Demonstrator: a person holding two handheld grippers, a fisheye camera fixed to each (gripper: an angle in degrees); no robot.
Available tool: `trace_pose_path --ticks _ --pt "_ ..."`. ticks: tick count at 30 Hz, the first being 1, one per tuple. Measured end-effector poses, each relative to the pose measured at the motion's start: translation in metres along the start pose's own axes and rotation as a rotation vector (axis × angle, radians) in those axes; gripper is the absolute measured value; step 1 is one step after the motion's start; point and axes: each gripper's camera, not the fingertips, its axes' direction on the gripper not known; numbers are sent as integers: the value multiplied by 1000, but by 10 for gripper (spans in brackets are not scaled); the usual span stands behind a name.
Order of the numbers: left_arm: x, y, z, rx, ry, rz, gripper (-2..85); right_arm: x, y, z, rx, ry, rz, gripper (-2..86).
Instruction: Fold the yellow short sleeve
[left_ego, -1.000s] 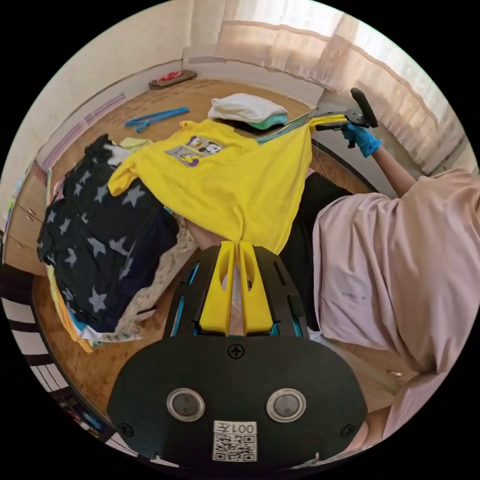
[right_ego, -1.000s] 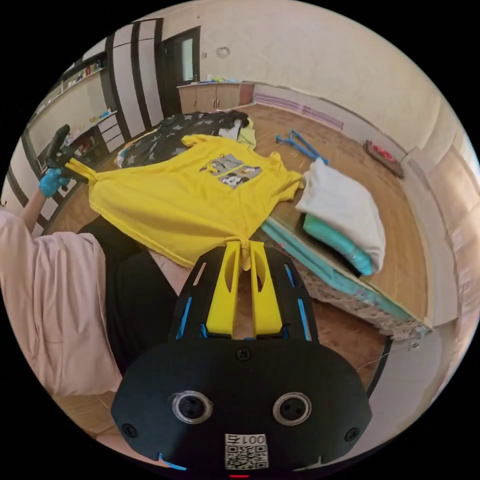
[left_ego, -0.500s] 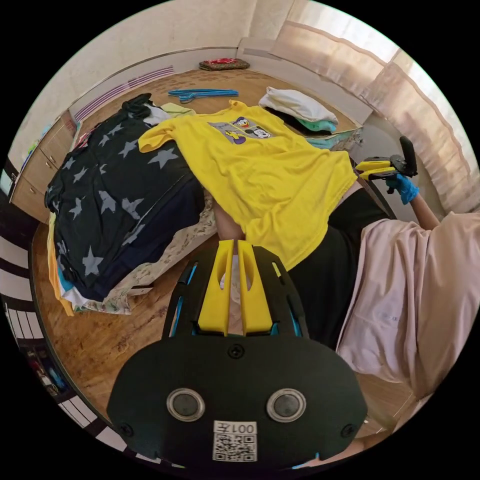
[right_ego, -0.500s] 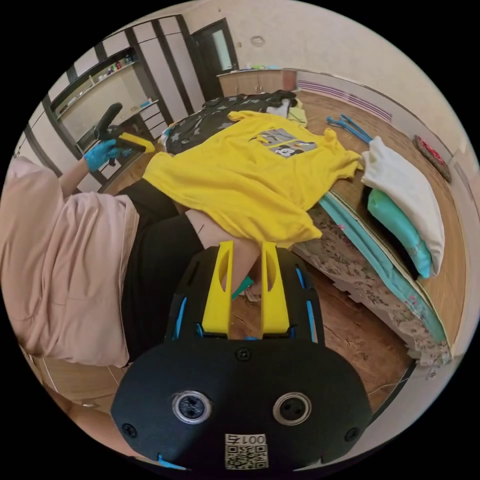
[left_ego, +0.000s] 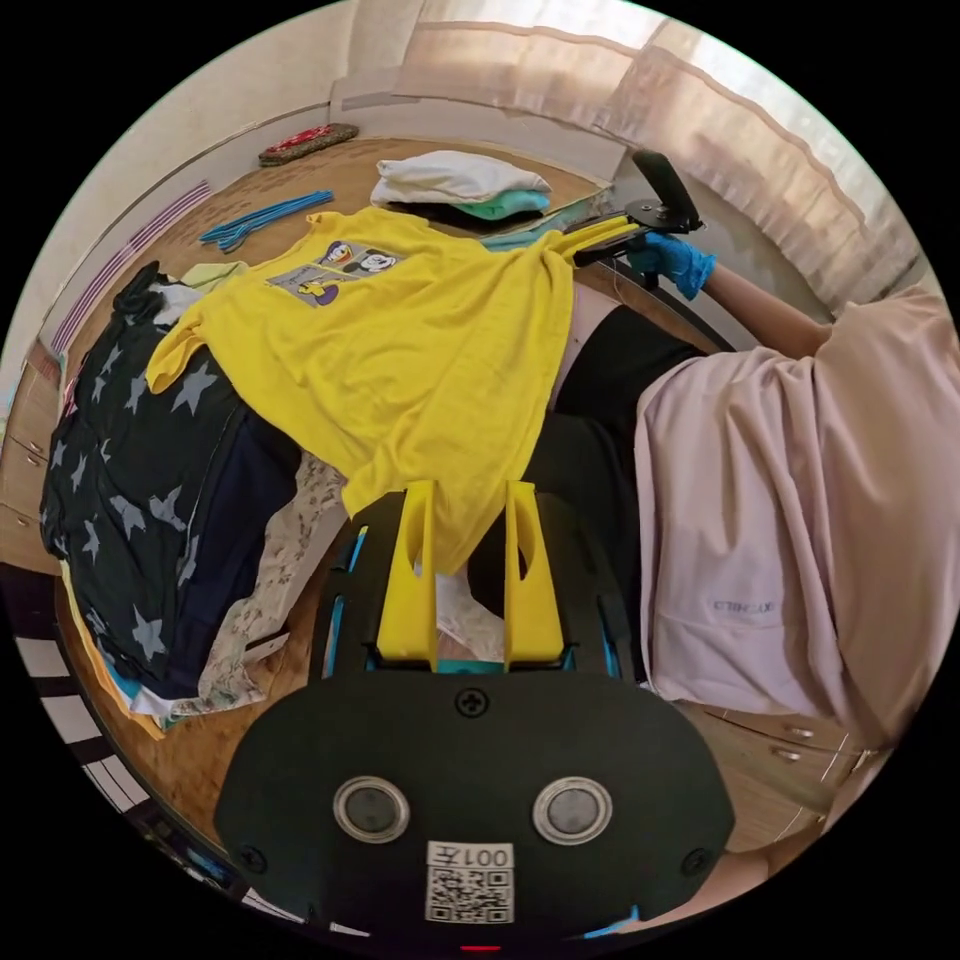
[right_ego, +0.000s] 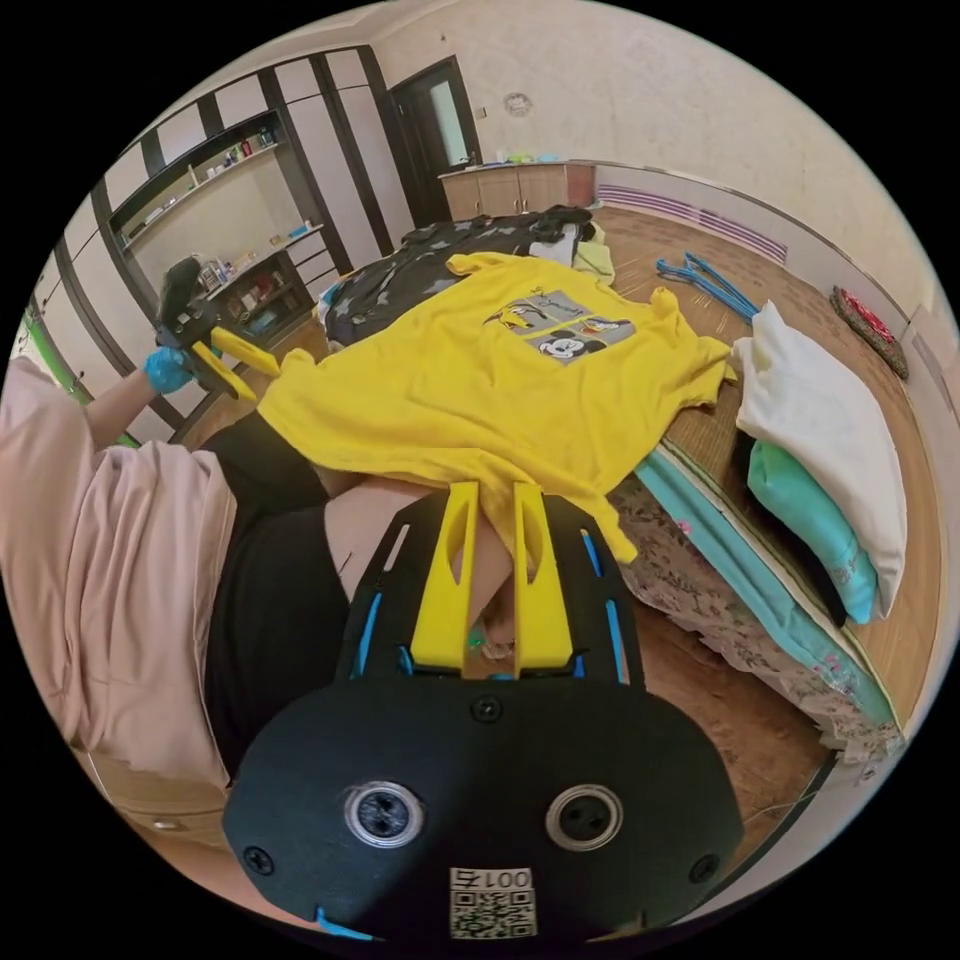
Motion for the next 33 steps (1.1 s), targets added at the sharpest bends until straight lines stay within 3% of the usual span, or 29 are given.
trace_pose_path --ticks 12,19,28,33 --pt "8 17 4 48 -76 -58 34 48 -58 7 57 -27 129 8" --pt "-12 23 -1 85 -157 -165 -11 46 -86 41 -62 209 56 10" --pt "-40 34 -7 117 -129 -235 -13 73 -76 1 46 62 51 32" --pt "-44 40 -2 112 -60 -218 0 61 -74 19 -70 7 -56 84"
